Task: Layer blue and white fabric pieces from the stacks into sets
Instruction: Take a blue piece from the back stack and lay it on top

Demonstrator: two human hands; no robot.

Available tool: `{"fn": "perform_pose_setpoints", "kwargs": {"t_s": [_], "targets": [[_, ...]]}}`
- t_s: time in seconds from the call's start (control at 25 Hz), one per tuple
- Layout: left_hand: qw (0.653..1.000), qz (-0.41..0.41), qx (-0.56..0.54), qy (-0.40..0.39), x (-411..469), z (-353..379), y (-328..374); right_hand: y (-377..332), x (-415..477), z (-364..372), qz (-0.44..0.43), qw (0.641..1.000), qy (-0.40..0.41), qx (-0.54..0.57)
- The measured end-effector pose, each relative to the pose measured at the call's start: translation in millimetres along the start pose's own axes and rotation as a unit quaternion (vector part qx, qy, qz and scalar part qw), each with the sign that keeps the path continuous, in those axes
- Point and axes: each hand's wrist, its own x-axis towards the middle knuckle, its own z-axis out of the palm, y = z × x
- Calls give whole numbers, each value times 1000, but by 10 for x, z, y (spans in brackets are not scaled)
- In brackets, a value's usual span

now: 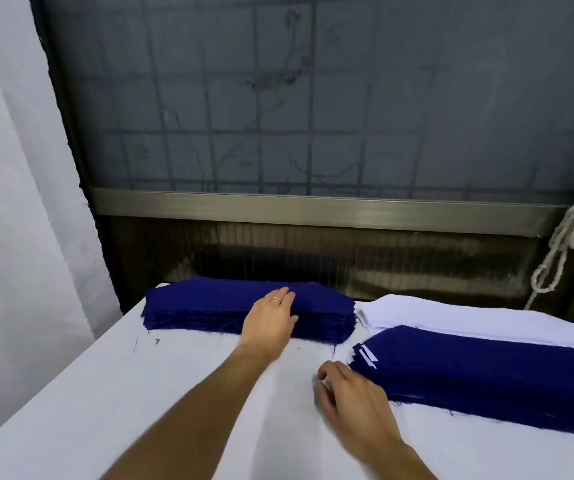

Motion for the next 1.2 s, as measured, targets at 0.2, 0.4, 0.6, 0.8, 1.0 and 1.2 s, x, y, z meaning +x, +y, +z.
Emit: {"fn": "perform_pose_setpoints", "kwargs": {"t_s": [0.2,0.4,0.6,0.8,1.0,1.2], "targets": [[990,42,80,-112,364,-60,-104,-7,-16,33,-8,1000,21,10],[992,57,73,-87,440,-54,-122,28,-14,82,-17,999,44,14],[996,37,24,-74,469,-90,-84,19,7,107,-4,999,50,-2],[992,46,-33,-111,515,-109,-55,-29,31,76,9,998,53,-41],[988,62,-55,-127,569,-73,111,-43,43,39,5,996,50,-72],[990,46,-73,-111,602,-42,142,-42,48,38,-3,997,39,-65]]}}
